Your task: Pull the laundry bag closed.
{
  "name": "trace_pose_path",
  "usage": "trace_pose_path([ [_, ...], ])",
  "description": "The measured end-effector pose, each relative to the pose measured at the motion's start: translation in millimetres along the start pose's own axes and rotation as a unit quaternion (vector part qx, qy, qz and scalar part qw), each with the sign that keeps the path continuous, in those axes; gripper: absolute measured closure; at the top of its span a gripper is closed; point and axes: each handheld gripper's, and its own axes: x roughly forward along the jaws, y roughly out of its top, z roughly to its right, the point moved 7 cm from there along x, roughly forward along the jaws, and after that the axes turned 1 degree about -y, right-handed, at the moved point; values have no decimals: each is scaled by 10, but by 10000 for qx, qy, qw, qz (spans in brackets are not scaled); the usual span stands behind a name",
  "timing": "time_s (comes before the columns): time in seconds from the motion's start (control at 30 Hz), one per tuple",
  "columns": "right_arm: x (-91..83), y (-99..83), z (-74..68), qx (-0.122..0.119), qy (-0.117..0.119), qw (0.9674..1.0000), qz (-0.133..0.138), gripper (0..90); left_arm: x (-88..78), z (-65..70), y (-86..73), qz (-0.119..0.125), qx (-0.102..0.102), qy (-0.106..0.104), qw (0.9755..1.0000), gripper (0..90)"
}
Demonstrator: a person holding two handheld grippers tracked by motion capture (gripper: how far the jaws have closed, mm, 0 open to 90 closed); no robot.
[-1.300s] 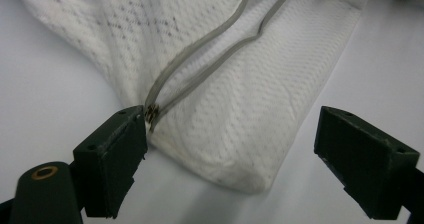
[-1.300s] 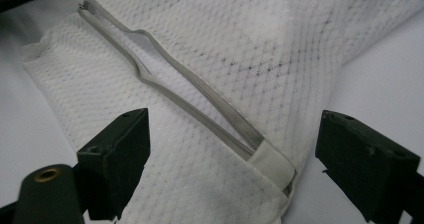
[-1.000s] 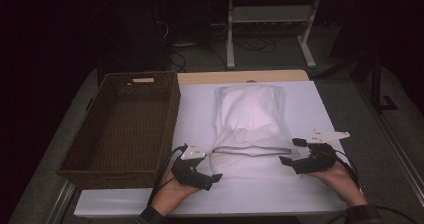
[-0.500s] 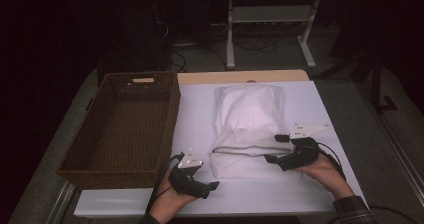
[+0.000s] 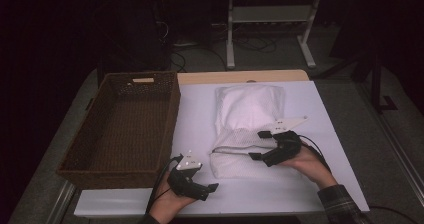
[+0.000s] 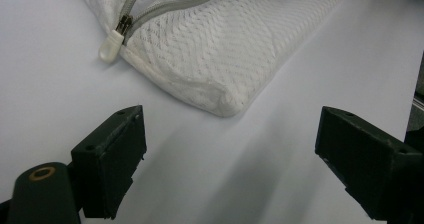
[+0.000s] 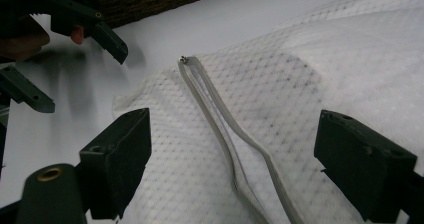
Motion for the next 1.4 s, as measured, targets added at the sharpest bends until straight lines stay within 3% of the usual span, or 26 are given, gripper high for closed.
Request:
trace_pose_path([
  [0.13, 25, 19, -6, -24, 25, 10000, -29, 147, -27, 18, -39, 6, -27, -38, 10000, 125],
  [0.2, 144, 145, -19, -69, 81, 9999, -6, 147, -40, 47, -70, -17, -10, -54, 10000, 125],
  [0.7, 528, 427, -128, -284, 280, 9992, -67, 150, -46, 65, -73, -20, 10, -70, 10000, 125],
  [0.87, 691, 494, -184, -405, 483, 9976, -275, 179, -38, 64, -81, -44, 26, -83, 10000, 126],
  [1.1, 905, 585, -241, -481, 708, 9953, -460, 283, -32, 64, -82, -48, 0, -140, 9999, 127],
  [1.27, 1067, 605, -297, -644, 813, 9928, -603, 459, -34, 53, -85, -44, -34, -186, 9998, 127],
  [1.4, 1136, 602, -326, -698, 872, 9913, -700, 516, -36, 53, -84, -50, -29, -188, 9998, 128],
])
